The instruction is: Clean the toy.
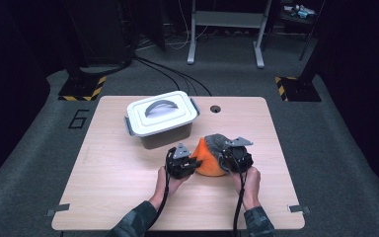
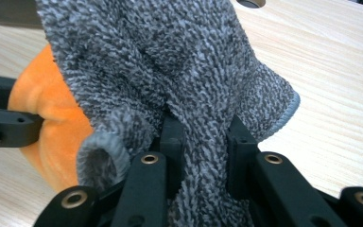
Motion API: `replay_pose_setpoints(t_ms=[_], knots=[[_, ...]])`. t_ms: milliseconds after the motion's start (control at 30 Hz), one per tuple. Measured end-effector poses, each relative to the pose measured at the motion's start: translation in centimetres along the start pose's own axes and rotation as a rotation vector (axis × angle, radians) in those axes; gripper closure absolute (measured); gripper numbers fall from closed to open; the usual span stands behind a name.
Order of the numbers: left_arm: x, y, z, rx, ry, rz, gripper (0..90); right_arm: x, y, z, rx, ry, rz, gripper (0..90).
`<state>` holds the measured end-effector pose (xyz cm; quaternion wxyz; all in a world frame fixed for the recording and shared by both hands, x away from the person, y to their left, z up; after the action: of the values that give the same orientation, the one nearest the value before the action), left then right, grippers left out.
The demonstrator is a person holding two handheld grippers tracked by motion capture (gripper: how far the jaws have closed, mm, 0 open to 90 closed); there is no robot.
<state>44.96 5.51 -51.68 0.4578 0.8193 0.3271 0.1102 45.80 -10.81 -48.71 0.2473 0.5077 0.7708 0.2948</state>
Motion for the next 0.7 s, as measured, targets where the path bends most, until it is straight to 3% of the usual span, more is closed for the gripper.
replay_pose_setpoints(t_ms=[100, 133, 167, 200, 300, 367, 433, 467, 567, 633, 667, 700], knots=[[0.0, 0.1, -0.1, -0.007, -0.005, 0.025, 59.0, 0.0, -0.1, 0.2, 0.008, -0.004, -0.012, 73.7], [0.0, 0.1, -0.3, 0.002, 0.001, 0.083, 54.8, -0.1, -0.1, 0.3, 0.008, -0.005, 0.0, 73.7], [0.0, 0.1, -0.3, 0.002, 0.001, 0.083, 50.4, -0.1, -0.1, 0.3, 0.008, -0.005, 0.0, 73.7], [0.1, 0.0, -0.2, 0.012, 0.013, 0.109, 46.1, -0.2, -0.1, 0.4, 0.002, 0.0, 0.0, 73.7], [0.2, -0.1, 0.1, 0.026, 0.018, 0.123, 42.1, -0.2, -0.1, 0.5, -0.005, 0.006, -0.002, 73.8], [0.1, -0.2, 0.6, 0.047, 0.04, 0.151, 48.4, -0.3, -0.2, 0.6, -0.008, 0.019, 0.001, 73.8], [-0.1, -0.3, 0.9, 0.048, 0.047, 0.143, 59.6, -0.4, -0.2, 0.7, -0.011, 0.025, 0.012, 73.8], [0.0, -0.2, 0.9, 0.055, 0.053, 0.123, 69.5, -0.5, -0.2, 0.7, -0.01, 0.032, 0.026, 73.8], [0.0, -0.1, 0.9, 0.055, 0.055, 0.108, 73.7, -0.6, -0.1, 0.6, -0.015, 0.031, 0.017, 73.7], [0.1, 0.0, 0.8, 0.054, 0.06, 0.101, 74.4, -0.4, 0.7, -1.1, -0.043, 0.028, 0.018, 73.9], [0.1, 0.0, 0.8, 0.044, 0.047, 0.072, 74.4, 0.0, 1.0, -1.6, -0.059, 0.034, 0.007, 73.8], [0.1, 0.0, 0.8, 0.044, 0.047, 0.072, 74.4, 0.0, 1.0, -1.6, -0.059, 0.034, 0.007, 73.8]])
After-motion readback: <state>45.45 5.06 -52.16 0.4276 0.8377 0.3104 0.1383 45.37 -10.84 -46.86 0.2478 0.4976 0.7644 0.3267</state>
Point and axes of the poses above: each handheld gripper's, and its own axes: z roughly forward along the jaws, y roughly out of its top, x roughly to its left, the point moved 6 cm from there along z, roughly forward along the jaws, and after that the axes turned 3 degrees about x, right-handed, at the moved point
